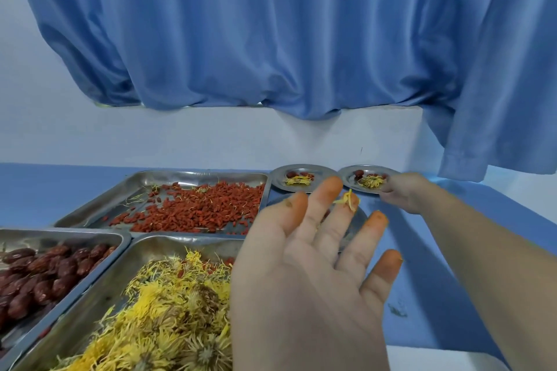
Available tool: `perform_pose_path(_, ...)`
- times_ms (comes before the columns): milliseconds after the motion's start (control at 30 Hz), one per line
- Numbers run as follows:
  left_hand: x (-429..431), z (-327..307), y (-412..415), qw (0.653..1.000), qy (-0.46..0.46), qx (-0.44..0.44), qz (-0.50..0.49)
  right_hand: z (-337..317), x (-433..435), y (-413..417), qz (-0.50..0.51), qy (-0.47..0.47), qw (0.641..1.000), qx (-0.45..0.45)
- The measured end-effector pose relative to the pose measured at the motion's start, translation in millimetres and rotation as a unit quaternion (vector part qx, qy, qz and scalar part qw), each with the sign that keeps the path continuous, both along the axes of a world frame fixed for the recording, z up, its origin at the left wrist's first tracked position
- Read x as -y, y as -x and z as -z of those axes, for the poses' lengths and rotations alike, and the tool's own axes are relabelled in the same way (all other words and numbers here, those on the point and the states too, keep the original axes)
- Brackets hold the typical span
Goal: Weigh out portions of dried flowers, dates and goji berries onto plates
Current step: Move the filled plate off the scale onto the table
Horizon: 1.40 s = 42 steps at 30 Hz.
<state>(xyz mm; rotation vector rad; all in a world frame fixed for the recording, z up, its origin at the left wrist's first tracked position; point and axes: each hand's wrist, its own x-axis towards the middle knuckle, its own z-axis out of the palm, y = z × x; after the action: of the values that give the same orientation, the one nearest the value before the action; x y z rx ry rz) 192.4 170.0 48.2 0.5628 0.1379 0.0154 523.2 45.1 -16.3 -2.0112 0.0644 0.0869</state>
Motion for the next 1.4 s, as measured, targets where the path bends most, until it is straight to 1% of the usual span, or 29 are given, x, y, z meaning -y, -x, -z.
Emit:
perform_pose_path(33, 2, -1, 1, 1.0, 0.0, 0.005, 0.001, -6, 4, 5, -0.015, 0.044, 0.999, 0.019)
perform_pose_path(67, 3, -2, 2, 1.0, 0.0, 0.01, 0.003, -11, 7, 12, -0.038, 0.127, 0.991, 0.035)
perform_pose_path(100, 5, -3, 4, 1.0, 0.001, 0.018, 0.005, -15, 10, 25, -0.064, 0.204, 0.973, 0.085)
perform_pose_path(133, 7, -5, 5, 1.0, 0.002, 0.024, 0.007, -19, 12, 36, -0.092, 0.297, 0.946, 0.097)
perform_pose_path(167, 9, -7, 7, 1.0, 0.003, 0.029, 0.007, -21, 12, 44, -0.121, 0.381, 0.908, 0.127)
perform_pose_path(200, 10, -8, 9, 1.0, 0.004, 0.03, 0.005, -22, 13, 53, -0.147, 0.438, 0.873, 0.155)
perform_pose_path(233, 12, -9, 11, 1.0, 0.006, 0.03, 0.002, -23, 17, 64, -0.171, 0.467, 0.85, 0.172)
perform_pose_path(300, 16, -10, 15, 1.0, 0.007, 0.03, 0.002, -26, 29, 91, -0.219, 0.483, 0.827, 0.189)
perform_pose_path(333, 17, -12, 17, 1.0, 0.005, 0.029, 0.003, -28, 36, 106, -0.223, 0.484, 0.822, 0.199)
perform_pose_path(433, 20, -12, 21, 1.0, -0.009, 0.022, 0.008, -37, 63, 155, -0.222, 0.482, 0.823, 0.204)
perform_pose_path(500, 22, -12, 25, 0.998, -0.036, 0.038, 0.03, -44, 86, 189, -0.22, 0.471, 0.822, 0.233)
perform_pose_path(567, 24, -11, 28, 0.996, -0.064, 0.053, 0.044, -46, 111, 223, -0.207, 0.479, 0.809, 0.271)
perform_pose_path(633, 28, -9, 29, 0.993, -0.095, 0.058, 0.04, -42, 137, 257, -0.186, 0.486, 0.803, 0.291)
perform_pose_path(767, 39, -5, 30, 0.989, -0.14, 0.049, 0.023, -22, 180, 306, -0.128, 0.476, 0.812, 0.313)
perform_pose_path(833, 45, -2, 30, 0.985, -0.165, 0.048, 0.028, -10, 197, 317, -0.097, 0.466, 0.821, 0.316)
perform_pose_path(900, 49, 2, 29, 0.978, -0.197, 0.056, 0.041, -1, 211, 325, -0.071, 0.447, 0.837, 0.307)
perform_pose_path(1000, 55, 7, 29, 0.964, -0.243, 0.078, 0.076, 5, 225, 332, -0.074, 0.433, 0.851, 0.287)
perform_pose_path(1067, 58, 10, 27, 0.955, -0.268, 0.088, 0.092, 4, 228, 333, -0.079, 0.438, 0.854, 0.269)
perform_pose_path(1200, 63, 20, 23, 0.944, -0.3, 0.084, 0.113, 4, 225, 333, -0.079, 0.454, 0.856, 0.234)
perform_pose_path(1400, 65, 27, 19, 0.931, -0.33, 0.09, 0.13, 7, 213, 336, -0.038, 0.485, 0.848, 0.211)
